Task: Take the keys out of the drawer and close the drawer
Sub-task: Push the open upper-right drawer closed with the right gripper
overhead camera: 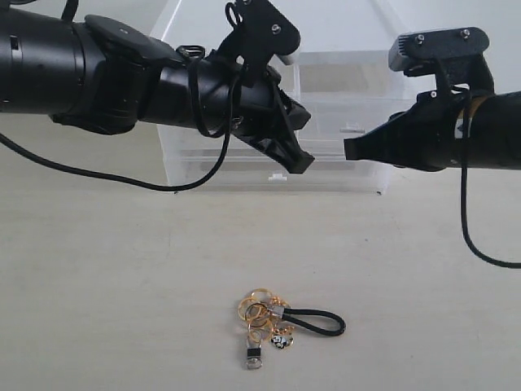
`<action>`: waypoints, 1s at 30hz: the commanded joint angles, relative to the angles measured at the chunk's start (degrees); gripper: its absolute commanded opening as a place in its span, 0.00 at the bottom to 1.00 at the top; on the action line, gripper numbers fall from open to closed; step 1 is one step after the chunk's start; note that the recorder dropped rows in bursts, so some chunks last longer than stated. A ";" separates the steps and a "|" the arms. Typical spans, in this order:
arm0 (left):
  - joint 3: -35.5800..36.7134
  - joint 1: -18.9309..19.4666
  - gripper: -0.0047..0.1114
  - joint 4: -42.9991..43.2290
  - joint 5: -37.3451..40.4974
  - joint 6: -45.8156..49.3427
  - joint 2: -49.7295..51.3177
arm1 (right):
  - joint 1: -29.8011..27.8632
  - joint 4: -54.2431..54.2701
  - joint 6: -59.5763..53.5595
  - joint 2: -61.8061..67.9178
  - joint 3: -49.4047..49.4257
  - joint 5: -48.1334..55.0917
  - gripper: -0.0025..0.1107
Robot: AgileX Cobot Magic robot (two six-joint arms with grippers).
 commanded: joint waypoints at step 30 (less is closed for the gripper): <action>-8.73 0.59 0.08 0.43 -5.54 1.42 8.37 | -4.44 -0.28 -2.08 14.48 -15.86 -7.10 0.02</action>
